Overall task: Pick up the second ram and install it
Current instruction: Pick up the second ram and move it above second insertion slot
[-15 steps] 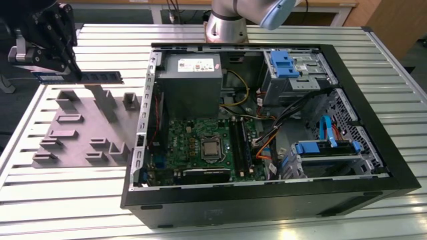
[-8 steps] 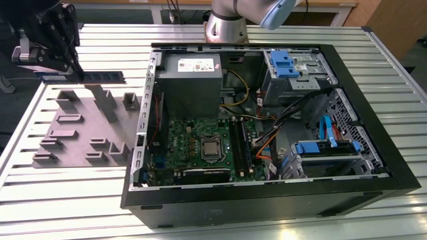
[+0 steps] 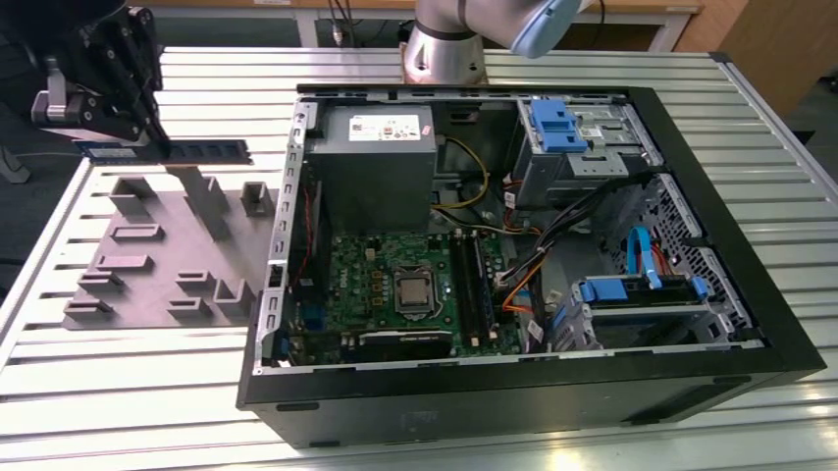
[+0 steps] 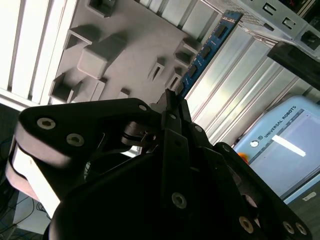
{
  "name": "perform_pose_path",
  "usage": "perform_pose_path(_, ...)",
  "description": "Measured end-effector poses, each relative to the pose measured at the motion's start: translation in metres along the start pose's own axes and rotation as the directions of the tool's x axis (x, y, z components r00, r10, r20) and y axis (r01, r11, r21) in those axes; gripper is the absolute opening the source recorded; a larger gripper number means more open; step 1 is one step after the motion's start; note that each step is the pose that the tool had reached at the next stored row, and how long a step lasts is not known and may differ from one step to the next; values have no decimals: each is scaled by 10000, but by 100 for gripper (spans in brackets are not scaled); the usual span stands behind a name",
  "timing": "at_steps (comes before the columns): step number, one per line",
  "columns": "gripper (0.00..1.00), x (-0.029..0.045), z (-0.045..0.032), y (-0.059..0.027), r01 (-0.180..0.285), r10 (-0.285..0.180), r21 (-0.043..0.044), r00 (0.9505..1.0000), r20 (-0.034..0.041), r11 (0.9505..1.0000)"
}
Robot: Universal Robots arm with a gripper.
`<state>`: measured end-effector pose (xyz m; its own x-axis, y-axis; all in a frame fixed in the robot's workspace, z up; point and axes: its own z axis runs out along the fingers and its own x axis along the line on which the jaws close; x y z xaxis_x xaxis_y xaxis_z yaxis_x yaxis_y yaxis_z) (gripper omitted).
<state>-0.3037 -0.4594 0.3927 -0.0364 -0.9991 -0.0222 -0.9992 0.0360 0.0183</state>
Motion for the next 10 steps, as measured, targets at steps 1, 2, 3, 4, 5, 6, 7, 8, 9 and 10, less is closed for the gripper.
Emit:
perform_pose_path(1,14,0,0,-5,0,0,0,10000,1,10000)
perform_pose_path(2,14,0,1,-11,0,0,1,10000,1,10000)
perform_pose_path(3,14,-1,0,-16,0,0,1,10000,1,10000)
perform_pose_path(4,14,-1,0,-22,0,0,1,10000,1,10000)
perform_pose_path(5,14,-1,0,-27,1,-1,0,10000,1,10000)
perform_pose_path(6,14,-1,0,-32,0,0,0,10000,0,10000)
perform_pose_path(7,14,-1,0,-38,1,-1,1,10000,1,10000)
perform_pose_path(8,14,-2,0,-43,0,0,1,10000,1,10000)
perform_pose_path(9,14,-2,-1,-49,0,0,0,10000,1,10000)
perform_pose_path(10,14,-2,0,-55,0,0,1,10000,1,10000)
